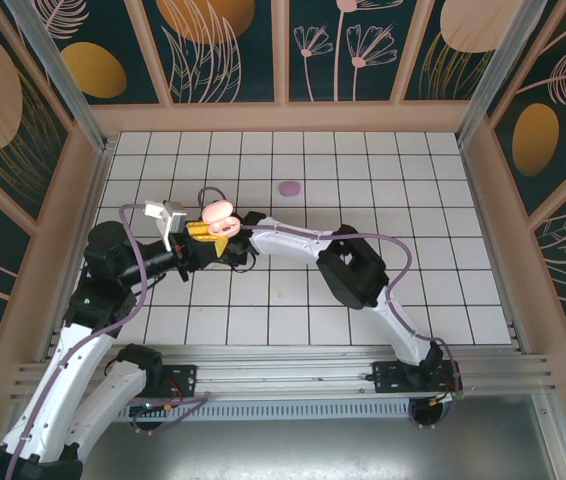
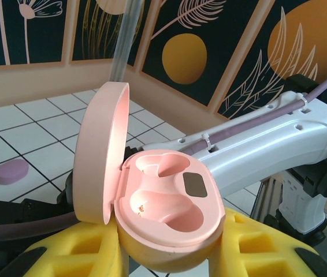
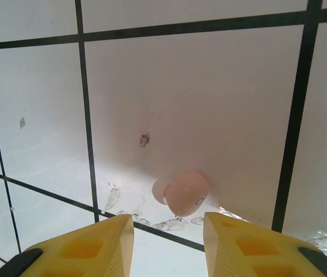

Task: Insert the wireless bluetooth earbuds into the charging case

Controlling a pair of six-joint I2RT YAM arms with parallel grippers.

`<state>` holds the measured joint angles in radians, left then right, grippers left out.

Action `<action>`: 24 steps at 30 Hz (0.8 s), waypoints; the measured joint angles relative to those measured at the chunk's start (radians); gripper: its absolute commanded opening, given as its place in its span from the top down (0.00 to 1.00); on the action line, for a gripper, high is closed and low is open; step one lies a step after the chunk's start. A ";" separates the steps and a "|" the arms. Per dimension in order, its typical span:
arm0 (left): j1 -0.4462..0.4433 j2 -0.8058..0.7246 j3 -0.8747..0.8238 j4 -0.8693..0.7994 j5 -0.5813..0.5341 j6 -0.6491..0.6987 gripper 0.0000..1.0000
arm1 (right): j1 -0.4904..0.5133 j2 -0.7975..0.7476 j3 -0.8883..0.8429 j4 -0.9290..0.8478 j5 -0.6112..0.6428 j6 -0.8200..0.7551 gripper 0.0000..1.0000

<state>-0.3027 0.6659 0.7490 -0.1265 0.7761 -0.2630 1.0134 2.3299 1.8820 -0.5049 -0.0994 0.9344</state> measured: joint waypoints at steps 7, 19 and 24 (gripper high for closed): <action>0.000 -0.005 0.000 -0.003 0.000 0.000 0.79 | -0.003 0.001 0.000 0.000 0.002 0.009 0.63; 0.000 -0.005 0.000 -0.006 0.000 0.000 0.79 | -0.013 0.027 0.001 0.004 0.002 0.011 0.65; 0.000 -0.005 0.000 -0.006 0.000 0.000 0.79 | -0.017 0.032 0.008 0.008 0.001 0.011 0.67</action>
<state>-0.3027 0.6609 0.7490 -0.1329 0.7761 -0.2626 0.9962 2.3619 1.8900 -0.4973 -0.0982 0.9459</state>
